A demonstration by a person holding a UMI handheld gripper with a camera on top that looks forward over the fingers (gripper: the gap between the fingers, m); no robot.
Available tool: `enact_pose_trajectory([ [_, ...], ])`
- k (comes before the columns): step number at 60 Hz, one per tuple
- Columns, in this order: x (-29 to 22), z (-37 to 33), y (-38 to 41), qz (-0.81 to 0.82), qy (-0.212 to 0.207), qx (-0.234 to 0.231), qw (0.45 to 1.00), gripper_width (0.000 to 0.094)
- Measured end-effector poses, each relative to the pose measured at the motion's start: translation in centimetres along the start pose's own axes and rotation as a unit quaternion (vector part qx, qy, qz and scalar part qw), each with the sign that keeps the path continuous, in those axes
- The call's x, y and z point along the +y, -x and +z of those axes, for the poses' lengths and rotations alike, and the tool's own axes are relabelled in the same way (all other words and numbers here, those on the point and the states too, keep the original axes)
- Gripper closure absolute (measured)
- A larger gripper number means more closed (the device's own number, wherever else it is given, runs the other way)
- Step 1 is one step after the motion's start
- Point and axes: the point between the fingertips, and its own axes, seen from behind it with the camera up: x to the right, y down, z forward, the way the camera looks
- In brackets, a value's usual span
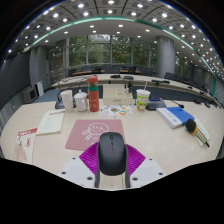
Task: Arrange mouse
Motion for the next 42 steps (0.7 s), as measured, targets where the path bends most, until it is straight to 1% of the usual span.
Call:
enact_pose_trajectory([
  [6, -6.3, 2.1, 0.2, -0.002, -0.041, 0.003, 0.999, 0.0598],
  [10, -8.6, 5.3, 1.2, -0.002, -0.048, -0.001, 0.999, 0.0598],
  [13, -9.0, 8.2, 2.1, -0.002, -0.040, -0.007, 0.999, 0.0598],
  [17, -8.4, 12.0, 3.3, 0.000, -0.019, -0.015, 1.000, 0.0599],
  [23, -5.6, 17.1, 4.9, -0.002, 0.015, -0.021, 1.000, 0.0599],
  [30, -2.8, 20.3, 6.2, 0.011, 0.055, -0.034, 0.998, 0.0590],
  [36, -1.1, 22.0, 7.2, 0.015, 0.073, -0.042, 0.996, 0.0532],
  [40, -0.1, 22.5, 7.2, 0.011, 0.089, -0.041, 0.995, 0.0474],
  [42, 0.1, 22.4, 7.3, 0.009, 0.091, -0.043, 0.995, 0.0445],
])
